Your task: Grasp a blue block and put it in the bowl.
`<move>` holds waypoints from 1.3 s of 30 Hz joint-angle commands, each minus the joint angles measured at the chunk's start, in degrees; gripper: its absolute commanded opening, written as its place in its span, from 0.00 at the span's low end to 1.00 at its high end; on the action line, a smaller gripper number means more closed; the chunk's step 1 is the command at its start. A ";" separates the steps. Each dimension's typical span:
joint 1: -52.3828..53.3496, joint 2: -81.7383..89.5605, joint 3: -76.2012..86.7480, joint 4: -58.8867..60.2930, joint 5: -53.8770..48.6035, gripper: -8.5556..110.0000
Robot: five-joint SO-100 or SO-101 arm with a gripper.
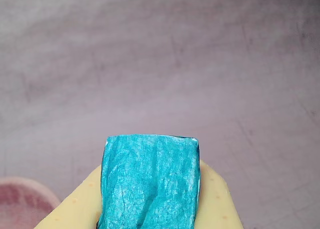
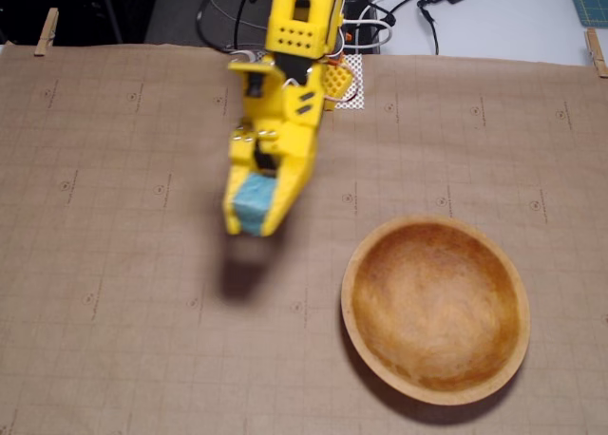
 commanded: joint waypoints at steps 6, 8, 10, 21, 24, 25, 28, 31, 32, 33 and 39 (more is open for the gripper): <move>-13.18 4.92 0.88 -0.09 -0.70 0.05; -15.91 4.57 0.88 -0.09 -0.70 0.05; -19.42 4.39 0.97 -0.09 -0.70 0.05; -29.53 4.31 1.76 6.86 -0.79 0.05; -29.97 4.31 0.18 12.57 -0.79 0.05; -29.97 4.31 -0.44 14.50 -0.79 0.05; -30.06 4.31 -2.46 19.51 -0.70 0.05; -29.71 4.31 -4.66 23.03 -0.70 0.05; -29.62 4.31 -5.27 23.82 -0.70 0.05; -29.53 4.22 -5.98 24.52 -0.70 0.05; -28.92 0.79 -9.93 25.49 -0.62 0.05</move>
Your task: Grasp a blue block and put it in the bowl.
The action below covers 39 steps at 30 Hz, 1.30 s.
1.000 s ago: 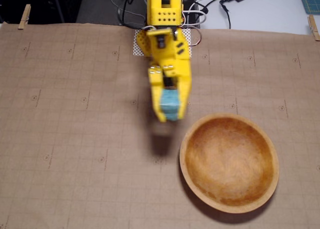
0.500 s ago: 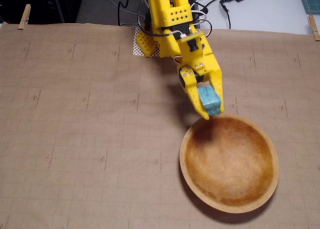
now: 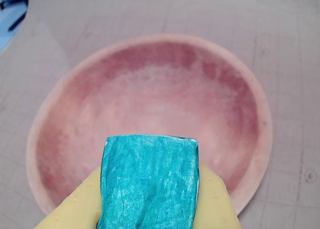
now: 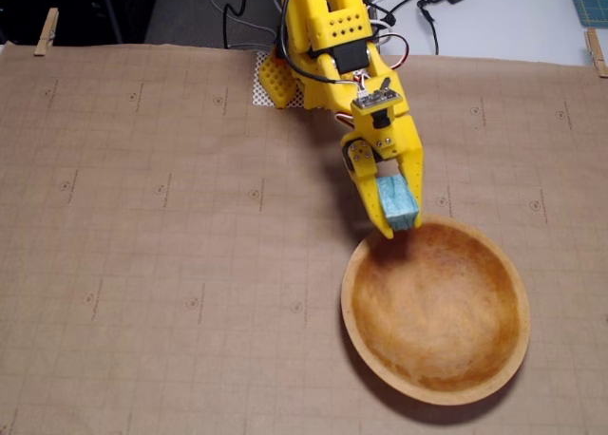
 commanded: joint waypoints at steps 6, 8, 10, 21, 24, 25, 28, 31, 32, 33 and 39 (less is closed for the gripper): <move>0.97 -10.37 -9.67 -4.13 -0.88 0.05; 0.97 -13.10 -10.72 -5.80 -0.88 0.05; 0.97 -16.00 -11.87 -7.47 -0.88 0.05; 1.14 -31.11 -19.34 -15.64 -5.45 0.05; 1.14 -35.68 -21.97 -17.23 -5.63 0.05; 1.05 -37.09 -22.85 -17.58 -5.63 0.05; 0.70 -40.87 -25.66 -18.63 -5.80 0.05; 0.53 -45.35 -29.09 -19.34 -5.89 0.05; 0.53 -46.58 -29.97 -19.42 -5.98 0.05; 0.53 -47.81 -30.94 -19.51 -6.06 0.05; 0.44 -54.84 -37.18 -19.60 -6.06 0.05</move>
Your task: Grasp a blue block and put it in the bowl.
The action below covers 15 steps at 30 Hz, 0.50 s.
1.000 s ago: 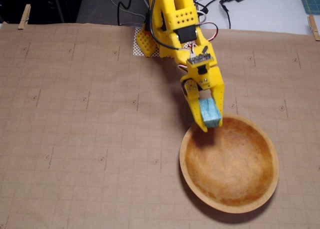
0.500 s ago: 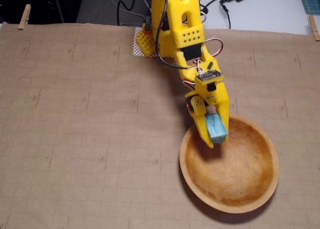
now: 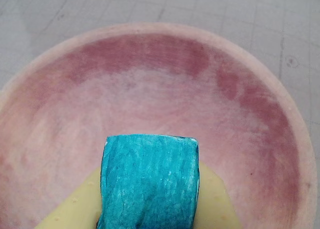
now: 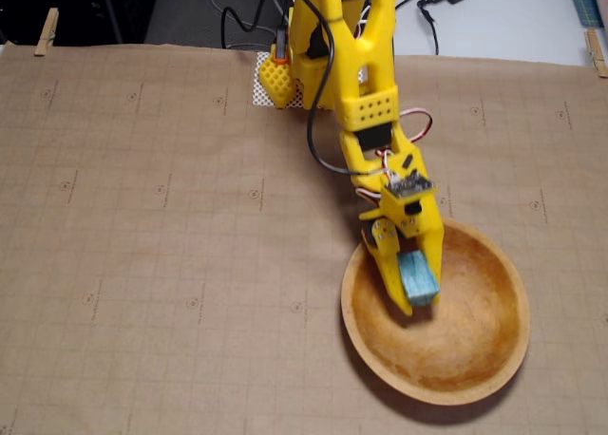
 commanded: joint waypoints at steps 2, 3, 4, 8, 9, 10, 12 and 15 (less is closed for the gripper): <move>-0.44 -2.37 -7.29 -1.58 -0.44 0.05; -0.44 -3.43 -8.26 -1.58 -0.44 0.05; -0.53 -4.48 -9.32 -1.58 -0.44 0.05; -0.53 -8.09 -13.27 -1.14 -0.44 0.05; -0.53 -8.79 -14.15 -0.97 -0.44 0.05; -0.53 -9.23 -14.85 -0.97 -0.44 0.05; -0.62 -9.67 -16.00 -0.88 -0.44 0.05; -1.58 -10.20 -17.05 -0.88 -0.09 0.05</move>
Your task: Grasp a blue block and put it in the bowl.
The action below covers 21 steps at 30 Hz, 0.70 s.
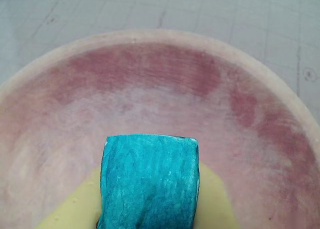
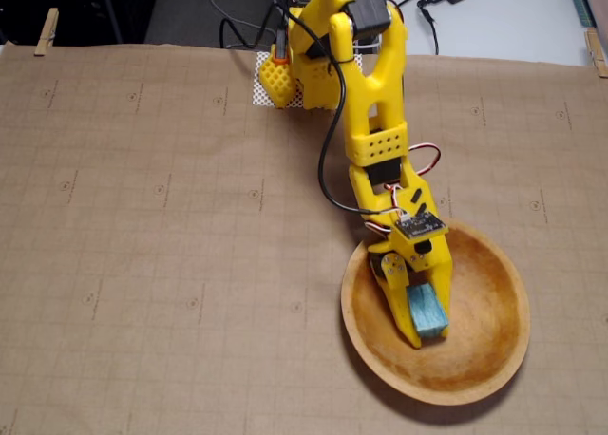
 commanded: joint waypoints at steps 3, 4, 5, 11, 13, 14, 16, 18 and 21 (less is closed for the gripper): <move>-1.23 0.79 -4.31 -0.88 0.09 0.05; -1.23 0.79 -4.31 -0.88 0.00 0.05; -1.23 0.79 -4.31 -0.88 -0.09 0.06; -1.23 0.79 -4.22 -0.88 -0.35 0.21; -1.32 0.88 -4.22 -0.88 -0.44 0.27; -1.32 0.88 -4.22 -0.88 -0.44 0.30; -1.32 0.88 -4.31 -0.88 -0.44 0.36; -1.32 0.97 -4.31 -0.88 -0.53 0.40; -1.32 0.97 -4.31 -0.88 -0.53 0.45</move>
